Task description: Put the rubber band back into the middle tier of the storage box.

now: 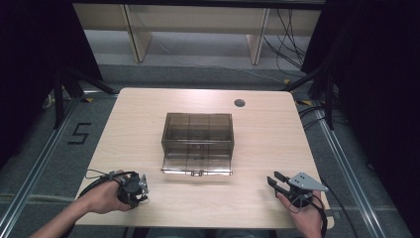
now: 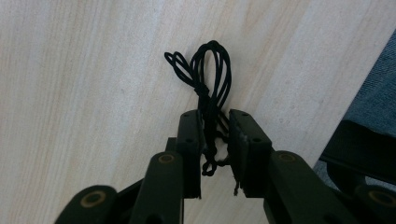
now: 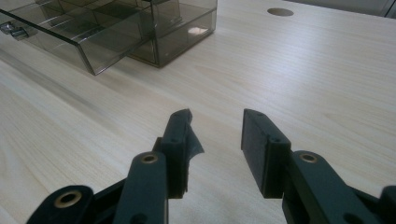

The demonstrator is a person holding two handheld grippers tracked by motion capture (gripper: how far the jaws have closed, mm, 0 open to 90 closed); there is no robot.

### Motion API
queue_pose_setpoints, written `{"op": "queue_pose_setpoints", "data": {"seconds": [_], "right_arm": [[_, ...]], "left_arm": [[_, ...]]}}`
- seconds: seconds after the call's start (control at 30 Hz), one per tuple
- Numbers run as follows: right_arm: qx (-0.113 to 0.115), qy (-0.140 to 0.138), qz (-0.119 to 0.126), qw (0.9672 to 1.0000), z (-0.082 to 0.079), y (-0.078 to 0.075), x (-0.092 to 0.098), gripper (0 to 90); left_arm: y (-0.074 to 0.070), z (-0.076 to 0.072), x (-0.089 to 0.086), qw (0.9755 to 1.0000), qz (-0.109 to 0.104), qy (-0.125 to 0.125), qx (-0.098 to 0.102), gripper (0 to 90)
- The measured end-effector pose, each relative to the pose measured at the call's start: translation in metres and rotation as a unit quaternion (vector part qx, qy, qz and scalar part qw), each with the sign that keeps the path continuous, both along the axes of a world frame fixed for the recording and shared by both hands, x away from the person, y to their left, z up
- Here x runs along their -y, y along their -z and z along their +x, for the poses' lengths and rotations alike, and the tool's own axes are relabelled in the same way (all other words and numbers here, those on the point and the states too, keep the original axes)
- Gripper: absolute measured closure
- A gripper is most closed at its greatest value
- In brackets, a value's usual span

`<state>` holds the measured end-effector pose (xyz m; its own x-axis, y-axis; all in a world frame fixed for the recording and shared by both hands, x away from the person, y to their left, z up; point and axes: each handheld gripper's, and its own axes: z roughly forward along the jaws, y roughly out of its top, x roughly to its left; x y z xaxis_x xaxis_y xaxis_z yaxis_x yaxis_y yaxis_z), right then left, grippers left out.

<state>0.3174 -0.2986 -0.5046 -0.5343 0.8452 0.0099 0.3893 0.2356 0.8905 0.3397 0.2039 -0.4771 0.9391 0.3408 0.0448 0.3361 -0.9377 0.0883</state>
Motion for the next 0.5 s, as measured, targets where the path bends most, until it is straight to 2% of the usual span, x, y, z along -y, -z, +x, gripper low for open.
{"op": "queue_pose_setpoints", "data": {"seconds": [0.13,0.17,0.2,0.23,0.5], "right_arm": [[0.001,-0.001,0.0,1.0,0.0,-0.0001,-0.0001,63.3],[-0.01,0.004,0.008,0.9999,-0.0015,-0.0002,-0.0015,63.3],[-0.01,0.004,0.008,0.9999,-0.0015,-0.0002,-0.0015,63.3],[-0.002,-0.003,0.003,1.0,0.0001,-0.0001,-0.0001,63.4],[0.0,-0.003,0.001,1.0,-0.0001,-0.0004,0.0001,63.4]], "left_arm": [[0.0013,0.0001,0.0011,1.0,-0.001,0.004,0.002,76.9],[0.0016,-0.0001,0.0021,1.0,-0.001,0.005,0.0,77.6],[0.0016,-0.0001,0.0021,1.0,-0.001,0.005,0.0,78.1],[0.0018,-0.0003,0.0028,1.0,0.0,0.005,0.0,78.7],[0.0023,0.0005,0.0027,1.0,0.001,0.005,0.001,84.2]]}}
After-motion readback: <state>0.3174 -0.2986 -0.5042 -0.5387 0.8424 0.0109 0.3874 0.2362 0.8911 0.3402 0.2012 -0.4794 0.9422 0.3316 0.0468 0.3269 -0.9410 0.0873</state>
